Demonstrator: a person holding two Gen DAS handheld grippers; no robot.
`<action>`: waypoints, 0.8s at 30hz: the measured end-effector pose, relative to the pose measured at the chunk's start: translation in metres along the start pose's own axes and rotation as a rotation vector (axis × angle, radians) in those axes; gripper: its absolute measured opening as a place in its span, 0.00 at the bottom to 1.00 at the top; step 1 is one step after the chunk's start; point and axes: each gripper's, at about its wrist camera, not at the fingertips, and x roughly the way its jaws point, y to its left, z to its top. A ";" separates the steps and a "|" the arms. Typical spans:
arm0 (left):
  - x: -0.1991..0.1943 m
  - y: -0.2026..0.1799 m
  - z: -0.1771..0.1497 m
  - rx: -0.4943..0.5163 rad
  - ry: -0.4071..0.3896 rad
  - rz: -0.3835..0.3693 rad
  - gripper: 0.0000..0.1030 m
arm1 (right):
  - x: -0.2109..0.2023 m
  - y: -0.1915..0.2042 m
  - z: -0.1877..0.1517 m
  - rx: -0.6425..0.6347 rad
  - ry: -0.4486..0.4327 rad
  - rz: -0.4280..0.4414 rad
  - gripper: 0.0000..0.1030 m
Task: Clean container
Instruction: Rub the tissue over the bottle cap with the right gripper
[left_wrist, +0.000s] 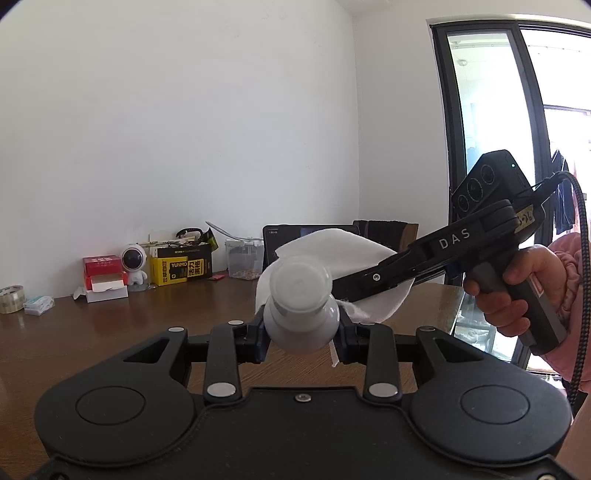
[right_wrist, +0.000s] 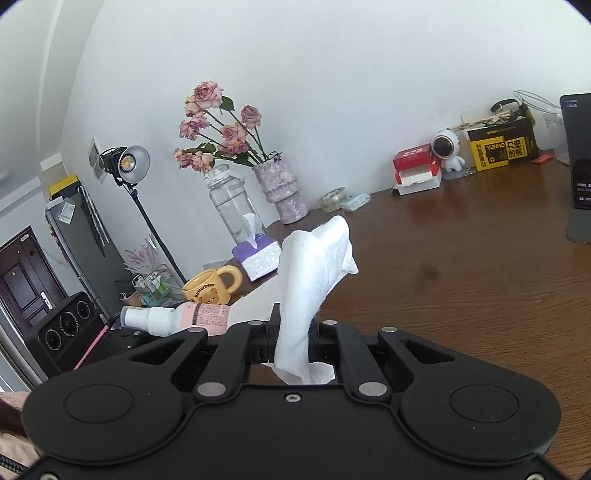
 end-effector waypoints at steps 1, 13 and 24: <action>0.003 0.002 0.002 0.000 0.003 0.002 0.32 | 0.000 0.004 0.000 -0.008 -0.001 0.022 0.07; 0.010 0.003 -0.003 -0.010 0.011 0.008 0.32 | 0.008 0.053 0.006 -0.088 0.014 0.253 0.07; -0.003 0.003 -0.003 -0.017 -0.003 0.015 0.32 | -0.013 0.005 0.003 -0.072 -0.022 -0.088 0.07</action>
